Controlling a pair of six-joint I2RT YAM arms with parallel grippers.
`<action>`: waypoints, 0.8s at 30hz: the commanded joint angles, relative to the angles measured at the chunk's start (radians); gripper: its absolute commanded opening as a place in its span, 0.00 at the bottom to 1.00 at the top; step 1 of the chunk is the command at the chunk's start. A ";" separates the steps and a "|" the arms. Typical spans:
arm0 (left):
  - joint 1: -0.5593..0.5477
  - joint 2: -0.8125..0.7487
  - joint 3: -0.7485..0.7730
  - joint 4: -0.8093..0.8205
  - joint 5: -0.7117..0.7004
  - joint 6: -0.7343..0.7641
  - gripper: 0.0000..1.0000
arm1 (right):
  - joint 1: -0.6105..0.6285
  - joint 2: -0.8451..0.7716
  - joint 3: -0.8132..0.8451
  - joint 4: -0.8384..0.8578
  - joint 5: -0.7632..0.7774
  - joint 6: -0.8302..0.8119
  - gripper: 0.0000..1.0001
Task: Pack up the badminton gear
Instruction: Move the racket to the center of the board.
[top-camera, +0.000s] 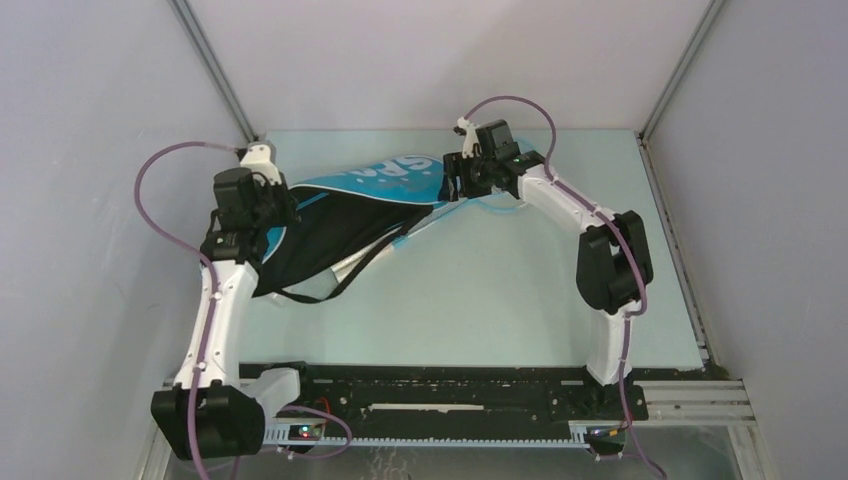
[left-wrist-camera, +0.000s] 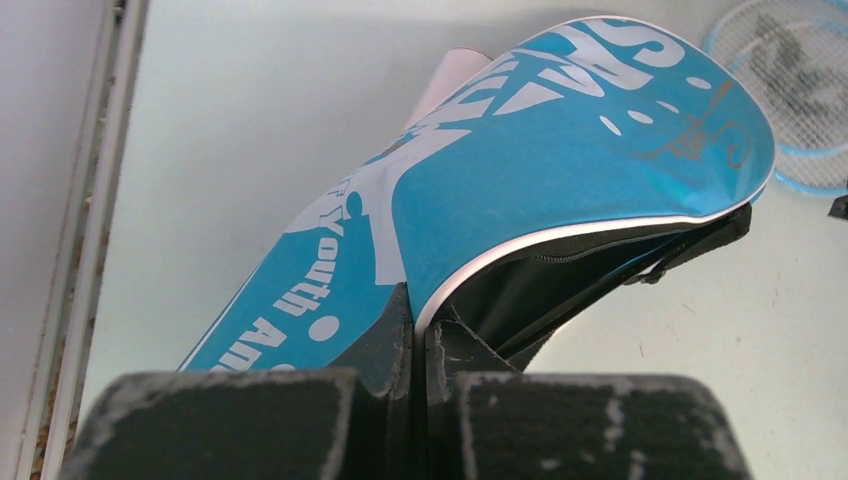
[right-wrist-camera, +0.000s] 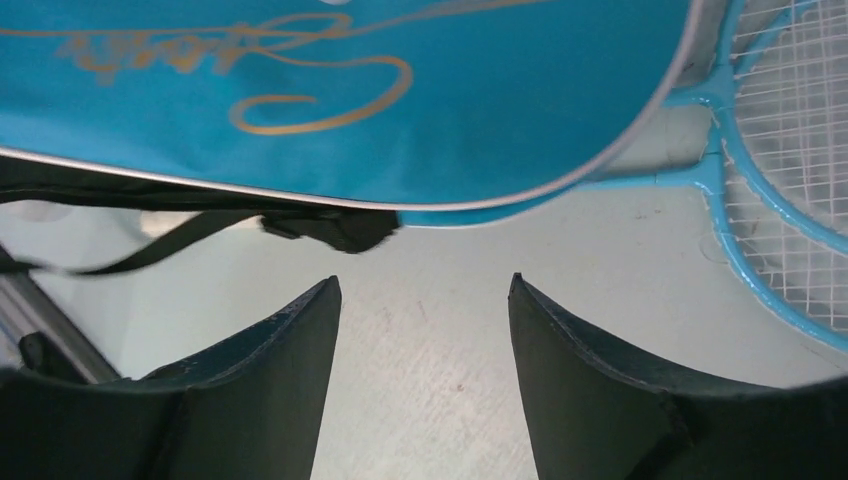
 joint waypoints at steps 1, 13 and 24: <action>0.084 -0.061 0.027 0.099 0.029 -0.068 0.00 | -0.009 0.038 0.050 0.097 0.092 0.042 0.70; 0.147 -0.035 0.110 0.115 0.137 -0.100 0.00 | -0.025 0.226 0.264 -0.005 0.147 0.041 0.68; 0.149 -0.040 0.090 0.136 0.196 -0.094 0.00 | -0.031 0.355 0.340 -0.069 0.162 0.215 0.64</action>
